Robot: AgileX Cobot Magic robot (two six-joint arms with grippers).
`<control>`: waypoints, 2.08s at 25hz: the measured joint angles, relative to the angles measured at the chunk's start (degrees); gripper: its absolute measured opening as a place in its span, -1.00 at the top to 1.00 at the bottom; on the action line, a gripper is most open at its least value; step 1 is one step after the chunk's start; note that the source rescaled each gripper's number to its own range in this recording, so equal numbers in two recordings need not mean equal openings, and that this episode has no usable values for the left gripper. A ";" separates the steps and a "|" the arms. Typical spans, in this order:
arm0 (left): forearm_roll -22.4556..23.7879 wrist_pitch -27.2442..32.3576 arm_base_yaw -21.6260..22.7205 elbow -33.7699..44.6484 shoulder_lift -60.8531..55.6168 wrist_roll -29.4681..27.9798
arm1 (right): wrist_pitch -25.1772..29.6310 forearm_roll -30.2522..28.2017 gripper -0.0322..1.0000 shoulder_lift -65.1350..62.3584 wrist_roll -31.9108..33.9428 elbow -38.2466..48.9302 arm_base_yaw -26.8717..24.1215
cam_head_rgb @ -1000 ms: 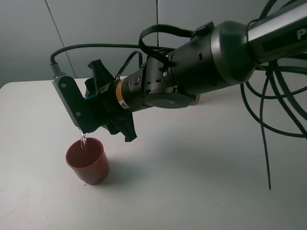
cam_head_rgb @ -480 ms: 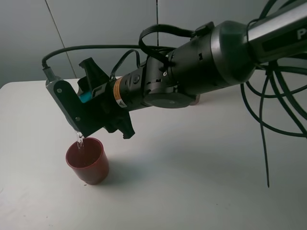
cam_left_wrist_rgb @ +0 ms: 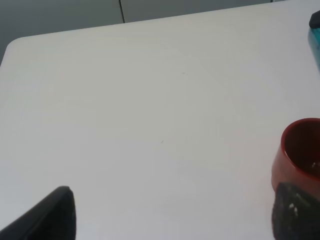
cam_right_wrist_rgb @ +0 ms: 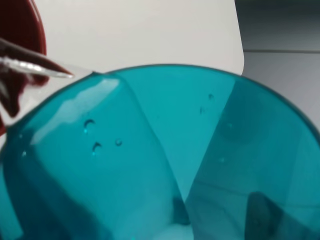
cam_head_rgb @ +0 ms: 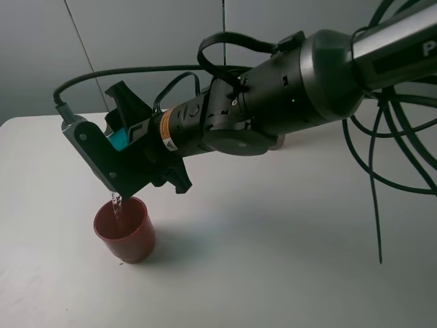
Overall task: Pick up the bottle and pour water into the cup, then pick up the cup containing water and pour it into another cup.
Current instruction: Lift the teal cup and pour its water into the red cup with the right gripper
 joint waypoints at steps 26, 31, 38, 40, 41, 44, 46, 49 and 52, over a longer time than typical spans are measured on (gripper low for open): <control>0.00 0.00 0.00 0.00 0.00 0.00 | -5.09 28.58 0.78 0.00 -29.91 -0.03 0.00; 0.00 0.00 0.00 0.00 0.00 0.00 | -6.48 28.59 0.78 0.00 -31.48 -0.03 0.00; 0.00 0.00 0.00 0.00 0.00 0.00 | -7.37 29.84 0.78 0.76 -35.92 -0.12 0.00; 0.00 0.00 0.00 0.00 0.00 0.00 | -7.47 30.07 0.78 1.56 -36.34 -0.12 0.00; 0.00 0.00 0.00 0.00 0.00 0.00 | -7.62 30.07 0.78 1.83 -36.49 -0.12 0.00; 0.00 0.00 0.00 0.00 0.00 0.00 | -8.57 30.19 0.78 2.15 -36.71 -0.12 0.00; 0.00 0.00 0.00 0.00 0.00 0.00 | -9.78 30.19 0.78 2.29 -36.68 -0.12 0.00; 0.00 0.00 0.00 0.00 0.00 0.00 | -10.70 30.41 0.78 3.08 -36.86 -0.12 0.00; 0.00 0.00 0.00 0.00 0.00 0.00 | -13.85 32.19 0.78 3.85 -39.06 0.53 0.00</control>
